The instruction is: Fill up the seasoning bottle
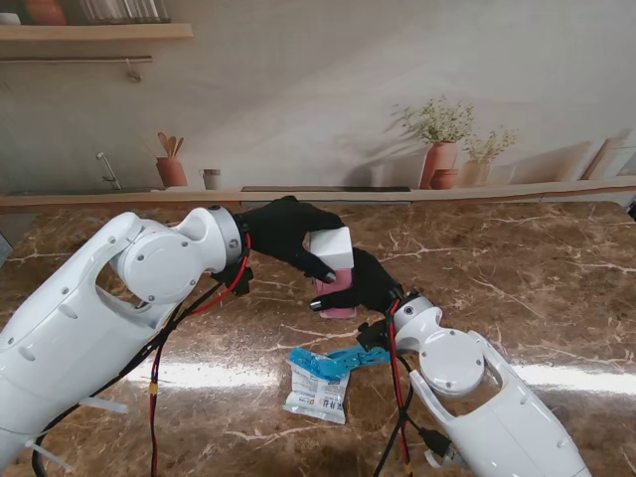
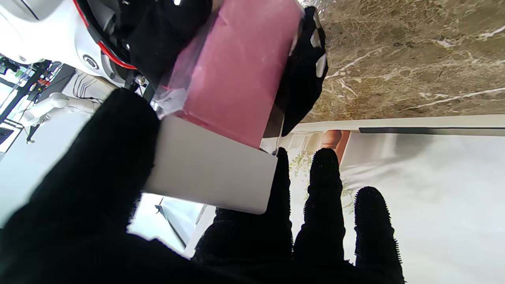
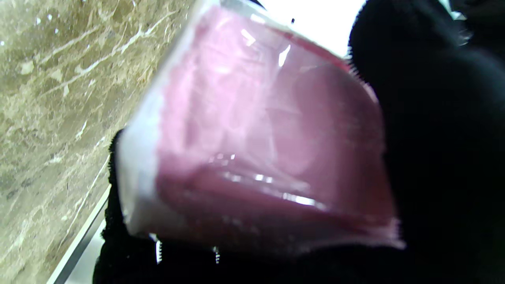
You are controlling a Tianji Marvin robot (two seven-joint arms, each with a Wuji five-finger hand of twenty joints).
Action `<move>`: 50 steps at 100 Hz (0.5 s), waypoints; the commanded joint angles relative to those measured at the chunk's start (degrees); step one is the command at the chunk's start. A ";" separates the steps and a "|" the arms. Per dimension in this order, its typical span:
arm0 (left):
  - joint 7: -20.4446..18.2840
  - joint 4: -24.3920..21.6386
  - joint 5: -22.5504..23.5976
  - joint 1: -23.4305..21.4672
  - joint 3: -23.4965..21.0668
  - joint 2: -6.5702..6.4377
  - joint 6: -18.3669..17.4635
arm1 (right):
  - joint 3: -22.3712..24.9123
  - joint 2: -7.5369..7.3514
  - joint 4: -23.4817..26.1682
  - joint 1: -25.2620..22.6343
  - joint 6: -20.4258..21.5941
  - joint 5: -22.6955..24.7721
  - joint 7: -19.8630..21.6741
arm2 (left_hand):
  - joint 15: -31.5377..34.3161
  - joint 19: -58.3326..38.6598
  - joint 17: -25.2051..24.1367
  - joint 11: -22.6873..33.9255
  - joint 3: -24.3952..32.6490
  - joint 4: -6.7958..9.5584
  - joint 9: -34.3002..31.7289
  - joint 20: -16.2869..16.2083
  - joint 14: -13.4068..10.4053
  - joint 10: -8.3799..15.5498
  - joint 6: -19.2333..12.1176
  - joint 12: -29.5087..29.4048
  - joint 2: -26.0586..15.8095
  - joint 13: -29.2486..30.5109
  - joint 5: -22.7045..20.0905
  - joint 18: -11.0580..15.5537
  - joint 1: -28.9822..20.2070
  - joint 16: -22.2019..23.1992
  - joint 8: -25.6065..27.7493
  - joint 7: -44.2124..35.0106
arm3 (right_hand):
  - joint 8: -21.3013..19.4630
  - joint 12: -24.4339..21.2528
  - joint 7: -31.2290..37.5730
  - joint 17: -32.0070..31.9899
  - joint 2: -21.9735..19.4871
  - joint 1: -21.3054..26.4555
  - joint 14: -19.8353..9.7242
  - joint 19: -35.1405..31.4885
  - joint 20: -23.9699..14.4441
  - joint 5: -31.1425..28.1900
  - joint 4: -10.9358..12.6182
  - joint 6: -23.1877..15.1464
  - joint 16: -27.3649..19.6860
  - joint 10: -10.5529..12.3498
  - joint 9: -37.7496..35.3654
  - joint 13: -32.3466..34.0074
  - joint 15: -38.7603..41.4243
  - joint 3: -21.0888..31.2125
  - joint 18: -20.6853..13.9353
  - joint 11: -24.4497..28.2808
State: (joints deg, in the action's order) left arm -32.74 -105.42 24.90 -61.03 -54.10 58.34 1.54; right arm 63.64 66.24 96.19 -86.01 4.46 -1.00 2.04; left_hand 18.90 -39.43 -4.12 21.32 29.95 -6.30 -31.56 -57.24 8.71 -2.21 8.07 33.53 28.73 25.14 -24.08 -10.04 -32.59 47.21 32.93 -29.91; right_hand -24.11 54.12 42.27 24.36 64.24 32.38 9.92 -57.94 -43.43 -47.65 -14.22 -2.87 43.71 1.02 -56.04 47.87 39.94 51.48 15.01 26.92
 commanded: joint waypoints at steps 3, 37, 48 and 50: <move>0.15 0.16 0.08 -0.45 1.39 0.51 -0.94 | 0.26 1.01 0.82 0.10 -0.91 0.63 -1.56 | 2.04 -2.43 -0.91 2.00 0.57 -2.43 -3.39 1.85 0.21 2.89 -15.20 1.60 -4.40 2.33 -6.72 -0.01 -9.10 1.26 3.68 -8.56 | -2.15 -0.35 11.66 -4.67 -19.75 1.71 -9.34 6.77 3.60 -3.86 -0.78 -10.86 -3.85 4.42 -4.28 -0.11 -1.52 14.96 0.72 3.90; 3.40 1.41 1.79 -0.60 2.40 1.21 -1.06 | -0.13 2.72 -0.13 -0.52 0.44 2.82 -9.32 | 2.57 -4.04 -0.84 1.43 3.45 0.69 -1.51 4.16 -0.27 2.98 -9.56 0.73 -7.53 1.25 -2.01 0.43 -2.58 1.26 -3.02 -2.47 | -3.90 -1.54 11.23 -1.80 -21.58 0.52 -10.24 -0.28 -3.76 -4.18 -1.71 -11.14 -0.66 4.59 -6.16 2.67 4.81 11.69 -4.10 4.39; 3.13 2.08 1.02 -0.22 2.80 1.20 -1.72 | -0.06 3.01 -0.42 -0.59 1.04 2.24 -10.22 | 0.00 -1.44 -1.05 -1.07 1.71 0.94 0.40 5.10 -0.44 2.57 -7.60 -2.75 -5.83 -0.63 -1.71 0.20 -1.08 -1.43 -7.14 2.13 | -1.76 -3.35 10.43 -1.68 -21.98 0.00 -10.08 -0.62 -4.09 -4.32 -1.78 -10.57 -0.96 4.14 -6.53 2.97 4.65 11.36 -4.28 3.36; 3.03 2.17 0.77 -0.16 2.88 1.19 -1.70 | -0.03 3.04 -0.47 -0.60 1.15 2.15 -10.32 | -0.82 -0.06 -0.98 -1.81 1.31 1.03 1.43 5.44 -0.51 2.33 -6.77 -4.04 -5.44 -1.41 -1.46 0.37 -0.68 -2.56 -8.73 3.90 | -1.43 -3.55 10.25 -1.61 -21.99 0.04 -10.07 -0.63 -4.09 -4.12 -1.76 -10.39 -1.04 4.07 -6.51 2.99 4.55 11.34 -4.26 3.24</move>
State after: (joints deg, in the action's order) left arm -29.21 -104.11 26.50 -60.75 -52.34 59.71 0.34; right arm 63.04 68.69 95.07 -86.97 5.48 2.19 -8.48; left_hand 20.43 -42.66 -4.05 22.43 30.03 -7.44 -33.04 -53.04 9.02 -1.26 8.34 32.42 25.11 25.58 -21.13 -9.88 -34.56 46.90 26.67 -26.58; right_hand -27.03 51.51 43.24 22.28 63.56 30.72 7.42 -56.53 -45.81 -47.15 -14.23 -4.36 40.34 1.57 -56.20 46.11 37.24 52.63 12.52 24.52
